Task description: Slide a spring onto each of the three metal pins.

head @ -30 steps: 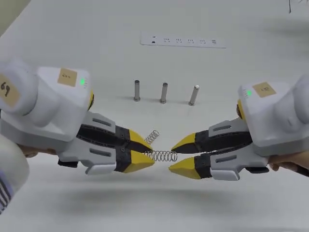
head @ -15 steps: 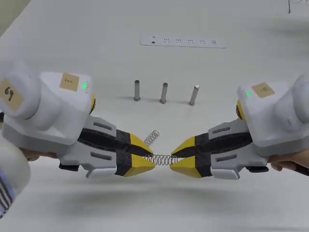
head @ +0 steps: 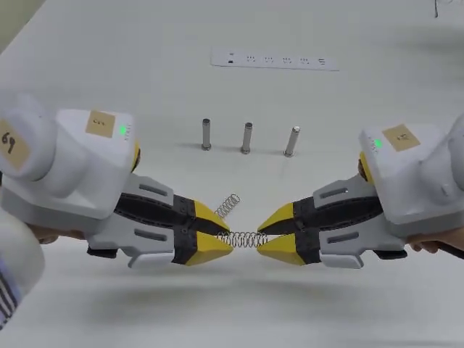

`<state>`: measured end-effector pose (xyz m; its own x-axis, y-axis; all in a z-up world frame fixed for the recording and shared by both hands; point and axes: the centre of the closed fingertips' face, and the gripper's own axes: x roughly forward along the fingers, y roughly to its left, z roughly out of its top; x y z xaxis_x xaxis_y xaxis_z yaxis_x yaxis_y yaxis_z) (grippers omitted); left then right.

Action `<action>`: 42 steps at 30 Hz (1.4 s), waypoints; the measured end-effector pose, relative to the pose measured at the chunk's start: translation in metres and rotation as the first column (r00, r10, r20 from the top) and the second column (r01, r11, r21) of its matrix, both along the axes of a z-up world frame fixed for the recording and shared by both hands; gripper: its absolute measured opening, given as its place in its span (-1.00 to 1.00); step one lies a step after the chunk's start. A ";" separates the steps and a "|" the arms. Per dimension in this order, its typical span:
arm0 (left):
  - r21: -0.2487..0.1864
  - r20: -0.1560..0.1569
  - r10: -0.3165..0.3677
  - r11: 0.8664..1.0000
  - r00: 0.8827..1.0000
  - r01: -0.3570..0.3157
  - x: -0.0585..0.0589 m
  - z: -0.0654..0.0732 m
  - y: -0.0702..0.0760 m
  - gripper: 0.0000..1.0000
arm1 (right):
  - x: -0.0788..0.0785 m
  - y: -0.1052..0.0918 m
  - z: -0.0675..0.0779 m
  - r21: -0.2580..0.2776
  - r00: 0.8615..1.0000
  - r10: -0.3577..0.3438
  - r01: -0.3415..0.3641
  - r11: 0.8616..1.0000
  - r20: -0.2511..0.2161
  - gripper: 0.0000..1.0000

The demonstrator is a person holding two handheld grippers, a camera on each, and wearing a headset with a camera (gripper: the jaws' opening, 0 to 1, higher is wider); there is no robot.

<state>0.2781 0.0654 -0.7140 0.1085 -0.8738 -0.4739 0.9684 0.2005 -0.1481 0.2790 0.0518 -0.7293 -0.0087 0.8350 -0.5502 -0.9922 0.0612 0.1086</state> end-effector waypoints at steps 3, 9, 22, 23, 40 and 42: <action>0.004 0.000 0.000 1.000 1.000 0.000 0.000 -0.002 -0.001 -0.98 | 0.000 -0.001 -0.001 -0.003 1.000 -0.005 0.005 1.000 -0.012 -0.83; 0.004 0.000 0.008 1.000 1.000 -0.008 0.001 -0.004 -0.002 -0.98 | 0.002 -0.002 -0.004 -0.012 0.999 -0.032 0.032 0.999 -0.029 -0.83; 0.008 0.010 0.013 1.000 1.000 -0.014 0.002 -0.007 -0.003 -0.98 | 0.003 -0.004 -0.007 -0.024 0.994 -0.075 0.073 0.997 -0.075 -0.84; 0.007 0.010 0.015 1.000 1.000 -0.015 0.002 -0.007 -0.003 -0.98 | 0.004 -0.005 -0.006 -0.025 0.994 -0.077 0.076 0.997 -0.080 -0.84; -0.018 0.015 0.029 0.999 0.999 -0.029 0.001 -0.008 -0.010 -0.98 | 0.004 -0.015 0.010 -0.038 0.996 -0.083 0.082 0.996 -0.037 -0.86; -0.027 0.015 0.032 0.999 0.999 -0.032 0.001 -0.007 -0.011 -0.98 | 0.004 -0.016 0.011 -0.044 0.996 -0.080 0.079 0.996 -0.027 -0.86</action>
<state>0.2790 0.0540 -0.7209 0.1437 -0.8824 -0.4480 0.9639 0.2274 -0.1388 0.2832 0.0355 -0.7179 0.0408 0.8092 -0.5861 -0.9805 0.1453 0.1324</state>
